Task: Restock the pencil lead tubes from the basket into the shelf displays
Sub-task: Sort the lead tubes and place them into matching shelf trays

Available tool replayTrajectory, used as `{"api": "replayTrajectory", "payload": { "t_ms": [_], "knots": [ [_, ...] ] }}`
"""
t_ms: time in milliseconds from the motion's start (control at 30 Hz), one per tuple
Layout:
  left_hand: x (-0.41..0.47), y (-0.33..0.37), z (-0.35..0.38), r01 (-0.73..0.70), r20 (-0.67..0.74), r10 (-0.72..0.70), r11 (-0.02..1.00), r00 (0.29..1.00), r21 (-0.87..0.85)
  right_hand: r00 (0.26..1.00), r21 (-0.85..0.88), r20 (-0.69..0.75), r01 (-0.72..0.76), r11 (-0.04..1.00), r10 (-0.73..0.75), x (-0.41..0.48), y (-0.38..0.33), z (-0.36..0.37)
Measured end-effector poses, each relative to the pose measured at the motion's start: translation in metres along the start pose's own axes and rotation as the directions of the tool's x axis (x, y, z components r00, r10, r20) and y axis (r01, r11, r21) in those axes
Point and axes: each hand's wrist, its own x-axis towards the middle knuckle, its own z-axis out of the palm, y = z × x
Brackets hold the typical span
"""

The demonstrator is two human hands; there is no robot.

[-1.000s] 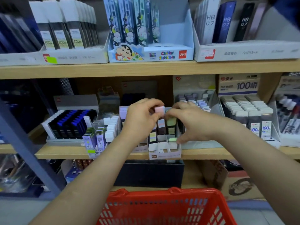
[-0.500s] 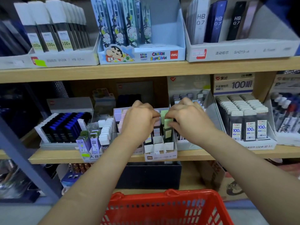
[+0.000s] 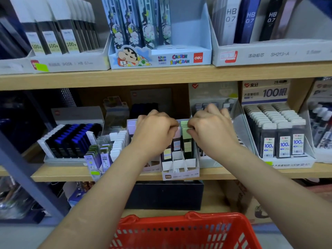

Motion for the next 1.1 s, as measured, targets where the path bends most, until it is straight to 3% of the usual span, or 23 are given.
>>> {"api": "replayTrajectory", "payload": {
  "t_ms": [267, 467, 600, 700, 767, 833, 867, 1000, 1100],
  "knots": [
    [-0.012, -0.004, -0.003, -0.07, -0.077, 0.06, 0.988, 0.995, -0.139, 0.999, 0.118, -0.006, 0.044, 0.992, -0.044, -0.003, 0.008, -0.006],
    [-0.022, -0.004, -0.011, -0.122, -0.15, 0.106, 0.987, 0.983, -0.102, 0.99, 0.201, 0.113, 0.055, 0.978, -0.079, -0.013, 0.016, -0.02],
    [-0.035, 0.006, -0.026, -0.177, -0.248, 0.152, 0.981, 0.957, -0.081, 0.991, 0.256, 0.047, 0.11, 0.96, -0.126, -0.025, 0.02, -0.027],
    [-0.05, 0.02, -0.042, -0.197, -0.188, 0.172, 0.972, 0.967, -0.127, 0.977, 0.391, 0.033, 0.182, 0.902, -0.211, -0.031, 0.017, -0.04],
    [-0.062, 0.031, -0.053, -0.136, -0.085, 0.121, 0.969, 0.989, -0.205, 0.954, 0.528, 0.152, 0.142, 0.837, -0.258, -0.039, 0.014, -0.05],
    [-0.073, 0.039, -0.059, -0.03, 0.03, 0.04, 0.957, 0.999, -0.289, 0.873, 0.621, 0.343, 0.066, 0.781, -0.347, -0.051, 0.01, -0.057],
    [-0.08, 0.042, -0.059, 0.029, 0.097, 0.003, 0.944, 0.995, -0.328, 0.799, 0.645, 0.446, 0.025, 0.764, -0.404, -0.059, 0.007, -0.058],
    [-0.115, 0.047, -0.05, 0.255, 0.368, -0.095, 0.874, 0.925, -0.413, 0.371, 0.624, 0.744, -0.088, 0.776, -0.556, -0.091, -0.019, -0.039],
    [-0.153, 0.042, -0.022, 0.435, 0.555, -0.178, 0.818, 0.813, -0.375, 0.078, 0.528, 0.829, -0.437, 0.728, -0.554, -0.122, -0.05, -0.006]
  ]
}}
